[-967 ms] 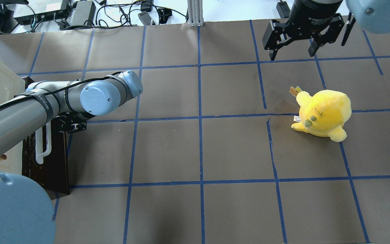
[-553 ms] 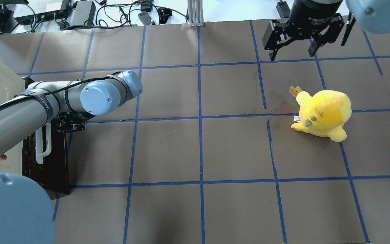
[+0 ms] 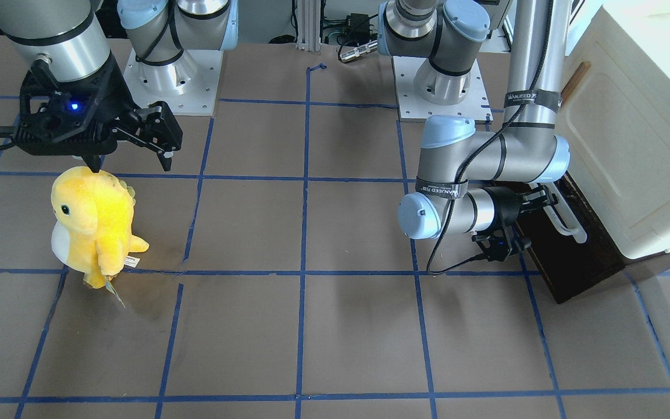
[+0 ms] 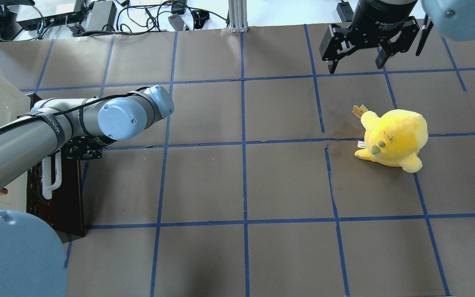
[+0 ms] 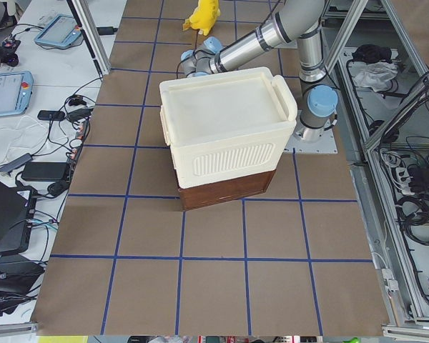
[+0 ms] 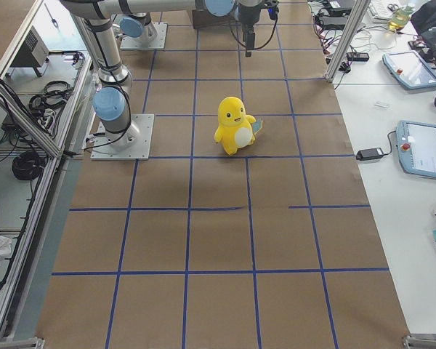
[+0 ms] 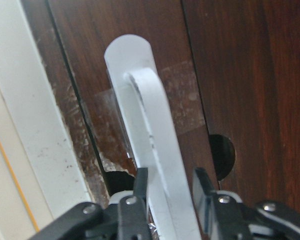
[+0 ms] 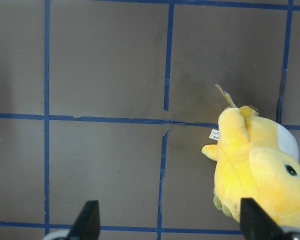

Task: Pull drawer sideways
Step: 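Close the left gripper on the white drawer handle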

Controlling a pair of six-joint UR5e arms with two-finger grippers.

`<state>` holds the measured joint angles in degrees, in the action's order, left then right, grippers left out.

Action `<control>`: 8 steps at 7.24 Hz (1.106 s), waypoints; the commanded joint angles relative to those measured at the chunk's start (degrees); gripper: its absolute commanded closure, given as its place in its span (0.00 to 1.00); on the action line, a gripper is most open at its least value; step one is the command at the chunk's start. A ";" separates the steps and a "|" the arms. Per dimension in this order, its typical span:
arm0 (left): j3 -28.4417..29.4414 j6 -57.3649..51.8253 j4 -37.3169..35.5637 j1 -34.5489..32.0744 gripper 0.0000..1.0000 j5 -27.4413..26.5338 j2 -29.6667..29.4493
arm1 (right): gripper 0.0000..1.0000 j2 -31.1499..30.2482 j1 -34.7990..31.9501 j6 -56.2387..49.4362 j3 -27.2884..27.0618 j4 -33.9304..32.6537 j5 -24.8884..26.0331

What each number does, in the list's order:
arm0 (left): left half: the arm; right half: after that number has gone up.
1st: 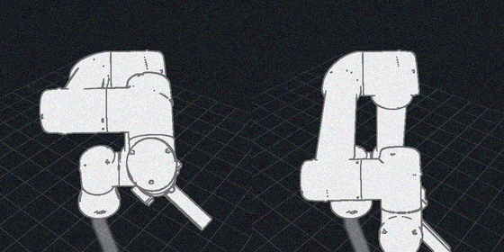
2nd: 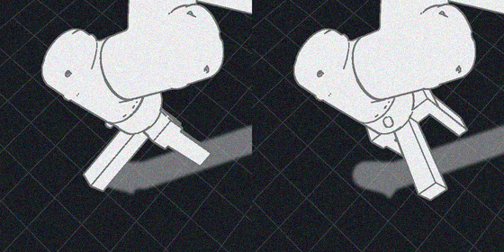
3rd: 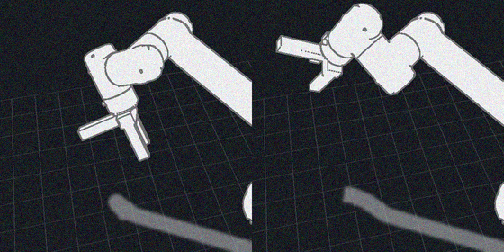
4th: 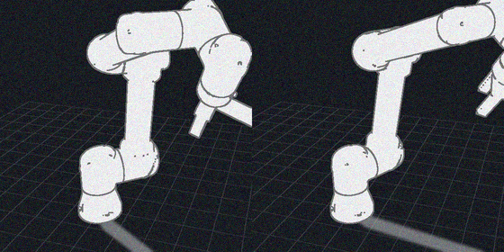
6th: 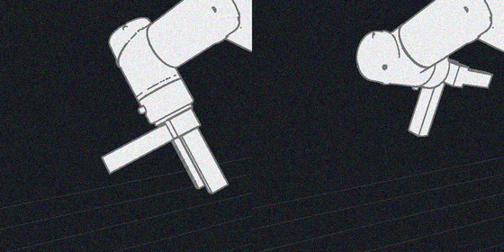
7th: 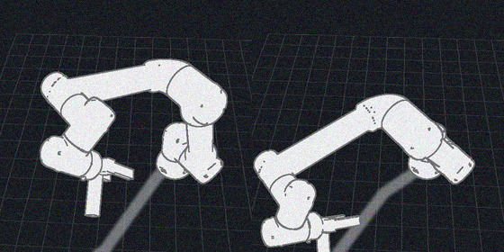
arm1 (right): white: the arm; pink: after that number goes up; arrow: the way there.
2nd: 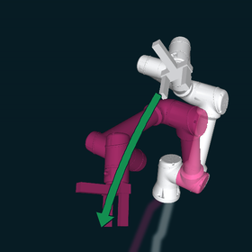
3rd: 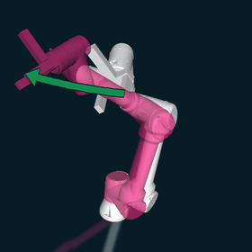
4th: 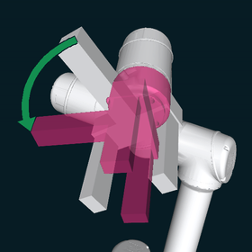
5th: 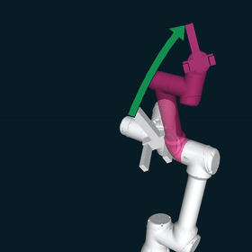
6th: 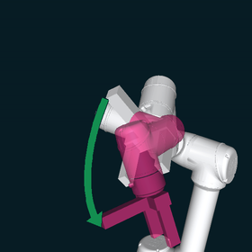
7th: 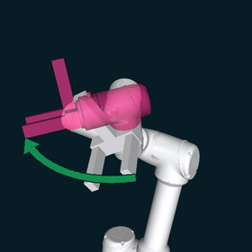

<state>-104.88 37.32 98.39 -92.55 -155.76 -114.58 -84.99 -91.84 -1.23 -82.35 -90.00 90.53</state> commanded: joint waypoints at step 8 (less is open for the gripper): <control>1.08 -0.14 -0.48 -0.26 0.82 0.45 -0.73 | 0.00 0.00 0.00 0.00 0.00 0.00 0.00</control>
<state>-103.85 37.15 97.91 -92.72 -155.39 -115.21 -84.99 -91.85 -1.23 -82.36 -90.00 90.53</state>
